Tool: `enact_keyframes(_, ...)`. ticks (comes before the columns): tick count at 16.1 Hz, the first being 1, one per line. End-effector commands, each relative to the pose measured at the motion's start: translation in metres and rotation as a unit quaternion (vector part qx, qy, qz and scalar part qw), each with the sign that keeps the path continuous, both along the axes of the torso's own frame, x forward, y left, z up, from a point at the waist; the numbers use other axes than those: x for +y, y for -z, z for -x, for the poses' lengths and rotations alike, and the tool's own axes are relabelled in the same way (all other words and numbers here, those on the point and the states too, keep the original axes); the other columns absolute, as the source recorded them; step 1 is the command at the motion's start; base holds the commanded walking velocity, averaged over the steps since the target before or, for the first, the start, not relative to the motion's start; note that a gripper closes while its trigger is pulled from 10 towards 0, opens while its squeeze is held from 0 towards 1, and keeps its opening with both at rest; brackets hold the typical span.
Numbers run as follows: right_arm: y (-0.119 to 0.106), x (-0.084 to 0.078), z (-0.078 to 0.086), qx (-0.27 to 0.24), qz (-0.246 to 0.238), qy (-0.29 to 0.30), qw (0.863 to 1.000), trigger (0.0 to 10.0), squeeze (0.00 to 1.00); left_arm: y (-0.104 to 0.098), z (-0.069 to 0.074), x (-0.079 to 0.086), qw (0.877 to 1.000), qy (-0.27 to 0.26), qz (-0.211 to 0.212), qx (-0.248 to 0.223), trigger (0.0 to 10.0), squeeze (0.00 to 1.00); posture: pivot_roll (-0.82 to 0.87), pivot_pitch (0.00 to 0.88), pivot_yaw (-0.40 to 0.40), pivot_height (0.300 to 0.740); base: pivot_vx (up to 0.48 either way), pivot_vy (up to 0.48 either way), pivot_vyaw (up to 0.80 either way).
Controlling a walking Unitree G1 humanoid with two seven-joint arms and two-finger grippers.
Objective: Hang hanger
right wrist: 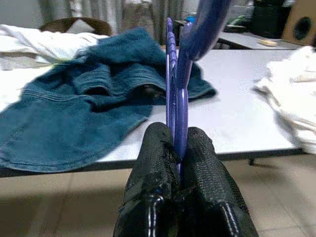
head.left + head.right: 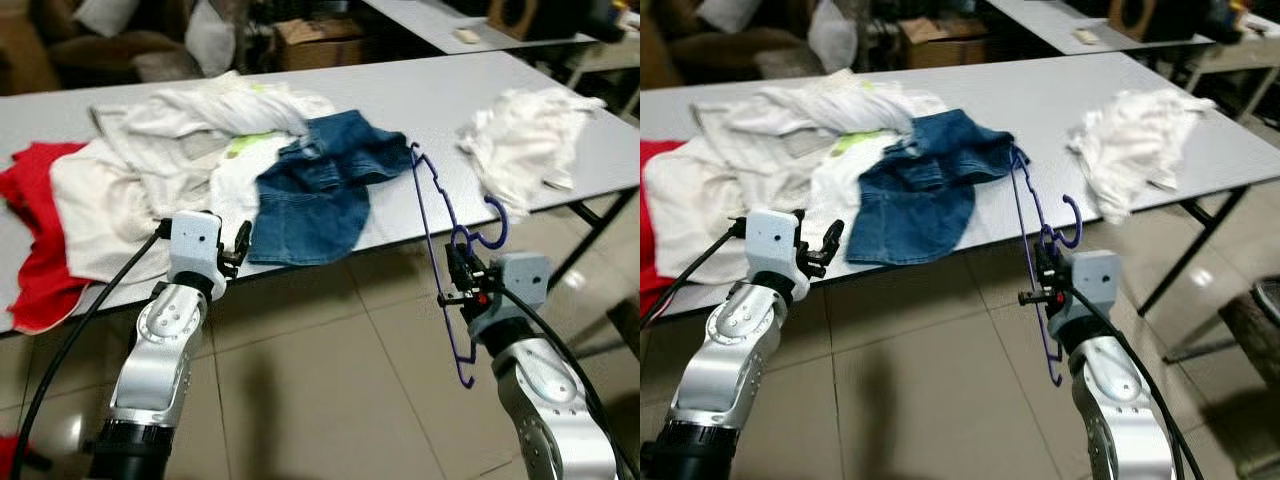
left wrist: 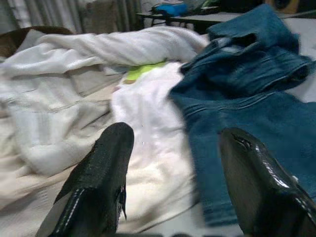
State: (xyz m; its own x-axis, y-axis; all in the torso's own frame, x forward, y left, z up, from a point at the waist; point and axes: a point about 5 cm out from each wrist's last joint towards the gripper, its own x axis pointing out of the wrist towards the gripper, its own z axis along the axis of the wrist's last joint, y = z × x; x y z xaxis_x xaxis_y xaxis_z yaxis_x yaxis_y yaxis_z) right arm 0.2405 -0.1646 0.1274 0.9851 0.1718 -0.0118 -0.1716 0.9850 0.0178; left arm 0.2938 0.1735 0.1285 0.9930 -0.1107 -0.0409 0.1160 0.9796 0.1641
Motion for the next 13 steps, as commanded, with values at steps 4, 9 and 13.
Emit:
enact_keyframes(4, -0.003, 0.000, 0.000, -0.007, 0.008, -0.004, 1.000, 10.0, 0.00, -0.001, -0.001, -0.002, 1.000, 0.004, -0.004, -0.003, 10.0, 0.00, -0.19, 0.000, -0.013, 0.740, 0.304, 0.000, 0.00)
enact_keyframes(9, 0.004, 0.002, 0.001, 0.008, 0.004, -0.021, 1.000, 10.0, 0.00, 0.008, -0.002, 0.014, 0.998, -0.014, -0.041, 0.033, 10.0, 0.00, -0.18, 0.000, -0.015, 0.740, 0.120, 0.000, 0.00)
enact_keyframes(13, 0.003, 0.002, -0.004, 0.011, 0.008, -0.030, 0.999, 10.0, 0.00, 0.034, -0.011, 0.025, 0.987, 0.003, -0.113, 0.111, 10.0, 0.00, -0.18, 0.000, -0.026, 0.740, 0.000, 0.000, 0.00)
